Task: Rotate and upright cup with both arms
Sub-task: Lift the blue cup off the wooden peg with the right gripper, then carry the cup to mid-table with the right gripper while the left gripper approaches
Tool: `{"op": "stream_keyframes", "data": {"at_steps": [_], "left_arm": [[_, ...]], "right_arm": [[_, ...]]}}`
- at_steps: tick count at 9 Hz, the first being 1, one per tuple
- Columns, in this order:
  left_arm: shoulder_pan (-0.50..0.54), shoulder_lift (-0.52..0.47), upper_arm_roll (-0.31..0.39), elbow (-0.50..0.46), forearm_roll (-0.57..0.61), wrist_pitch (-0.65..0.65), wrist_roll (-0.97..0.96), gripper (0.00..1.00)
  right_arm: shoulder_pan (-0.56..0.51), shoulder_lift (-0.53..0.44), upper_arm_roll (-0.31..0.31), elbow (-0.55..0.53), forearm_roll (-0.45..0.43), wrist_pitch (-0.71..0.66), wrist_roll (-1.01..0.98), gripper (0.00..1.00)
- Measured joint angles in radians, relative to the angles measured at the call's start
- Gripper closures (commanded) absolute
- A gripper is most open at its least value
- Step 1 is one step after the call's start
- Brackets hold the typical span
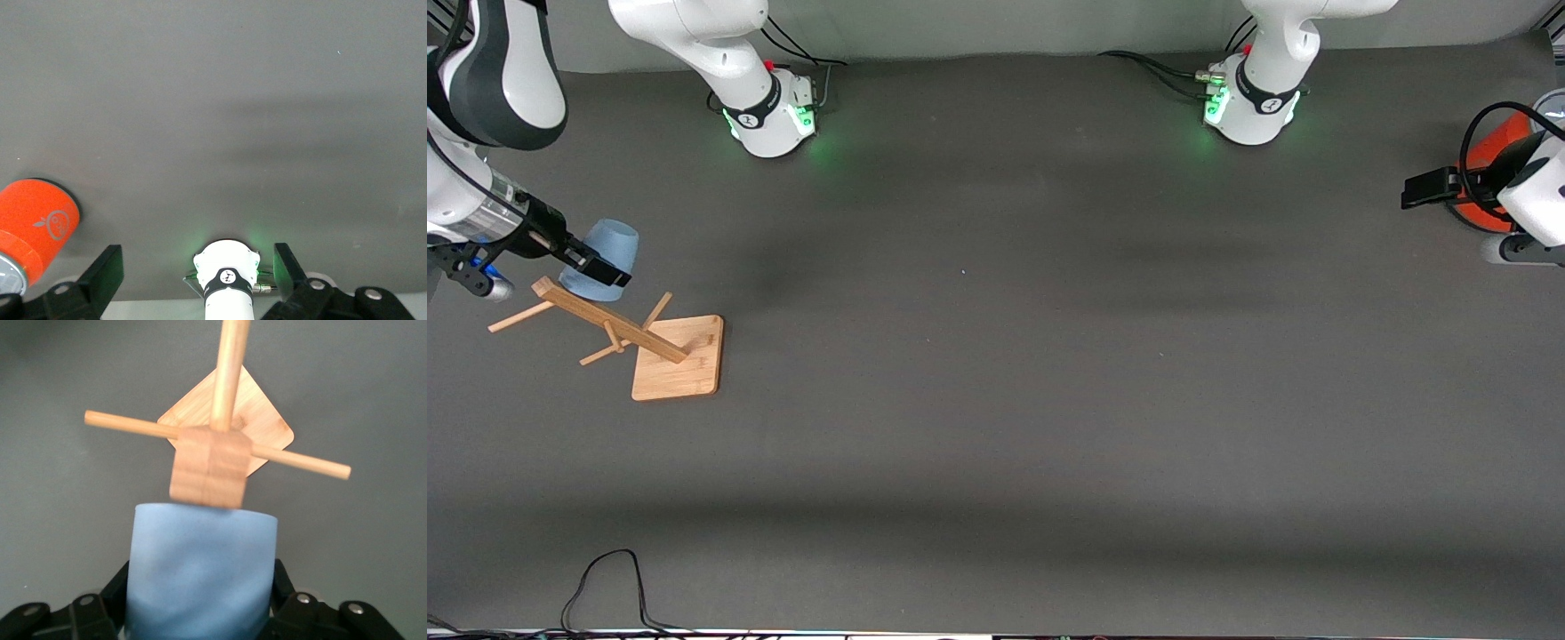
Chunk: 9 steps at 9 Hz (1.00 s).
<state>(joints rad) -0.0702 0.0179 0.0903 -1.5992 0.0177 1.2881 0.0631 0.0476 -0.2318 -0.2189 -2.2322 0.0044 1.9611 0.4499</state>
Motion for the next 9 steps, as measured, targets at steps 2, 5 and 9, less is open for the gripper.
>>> {"op": "stream_keyframes", "data": {"at_steps": [2,5,9], "left_arm": [[-0.001,0.005,0.0,0.0,-0.001,0.0,0.0,0.0],[-0.001,0.006,-0.001,0.0,-0.001,0.001,0.0,0.0],[-0.002,0.006,-0.002,0.001,-0.001,0.006,0.0,0.0]], "right_arm": [[0.045,-0.073,0.004,0.004,0.001,-0.084,0.091,0.41],[0.235,-0.151,0.009,0.033,0.001,-0.183,0.371,0.41],[0.603,-0.06,0.014,0.143,0.007,-0.179,0.901,0.41]]}}
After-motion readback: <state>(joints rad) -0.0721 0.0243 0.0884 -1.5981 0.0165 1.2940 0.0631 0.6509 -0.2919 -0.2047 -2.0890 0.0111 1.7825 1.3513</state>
